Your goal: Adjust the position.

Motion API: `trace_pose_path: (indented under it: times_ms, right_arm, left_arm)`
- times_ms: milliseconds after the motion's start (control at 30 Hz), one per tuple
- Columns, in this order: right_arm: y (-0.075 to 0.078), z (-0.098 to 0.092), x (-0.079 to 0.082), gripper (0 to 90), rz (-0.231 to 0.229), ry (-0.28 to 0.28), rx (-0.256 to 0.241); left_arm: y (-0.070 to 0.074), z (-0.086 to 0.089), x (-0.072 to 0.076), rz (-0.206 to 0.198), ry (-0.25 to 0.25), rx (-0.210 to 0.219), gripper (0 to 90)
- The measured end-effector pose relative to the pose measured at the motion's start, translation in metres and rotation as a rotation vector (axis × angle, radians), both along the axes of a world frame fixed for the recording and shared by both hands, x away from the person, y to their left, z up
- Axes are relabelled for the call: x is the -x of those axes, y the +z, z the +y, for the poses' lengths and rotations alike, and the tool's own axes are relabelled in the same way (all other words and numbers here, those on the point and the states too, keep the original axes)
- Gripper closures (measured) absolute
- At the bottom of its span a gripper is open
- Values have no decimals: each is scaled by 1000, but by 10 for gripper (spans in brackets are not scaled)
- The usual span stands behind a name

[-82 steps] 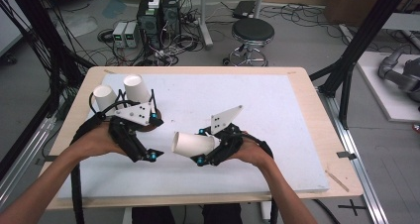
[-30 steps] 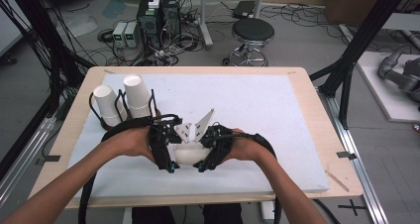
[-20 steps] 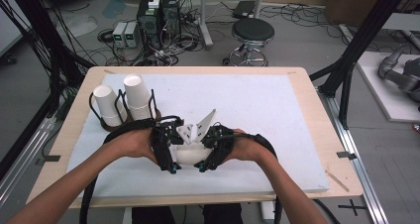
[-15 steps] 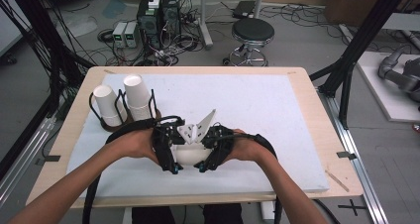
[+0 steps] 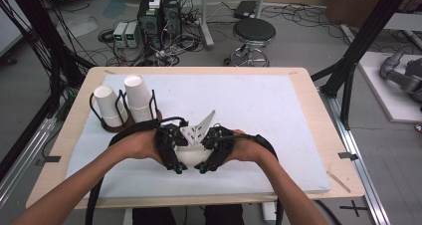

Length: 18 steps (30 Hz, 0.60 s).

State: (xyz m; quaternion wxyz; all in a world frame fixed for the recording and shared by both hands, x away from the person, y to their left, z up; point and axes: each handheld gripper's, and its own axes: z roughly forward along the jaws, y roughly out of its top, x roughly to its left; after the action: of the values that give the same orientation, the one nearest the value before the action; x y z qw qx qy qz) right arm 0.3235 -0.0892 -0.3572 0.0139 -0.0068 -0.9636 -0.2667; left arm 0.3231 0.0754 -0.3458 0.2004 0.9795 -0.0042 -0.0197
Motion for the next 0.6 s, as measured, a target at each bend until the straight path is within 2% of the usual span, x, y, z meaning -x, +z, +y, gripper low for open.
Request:
trace_pose_path:
  times_ms: [67,100,133,200,433,500,600]
  right_arm:
    - [-1,1,0,287,-3,1,3]
    - [-1,1,0,288,-4,2,6]
    - [-1,1,0,288,0,1,7]
    - [-2,1,0,288,9,-2,2]
    - [-3,1,-2,257,-13,14,-12]
    - [-3,1,-2,226,-12,28,-22]
    - [-3,0,-1,179,-9,19,-42]
  left_arm:
    - [-2,0,1,14,19,11,336]
    - [-4,0,3,22,55,44,337]
    - [-1,1,0,6,5,-1,339]
    - [0,2,-2,-2,-8,-11,342]
    - [0,2,0,6,4,-15,339]
    - [0,1,0,-2,-2,-19,337]
    - [0,2,-1,-13,-9,-31,337]
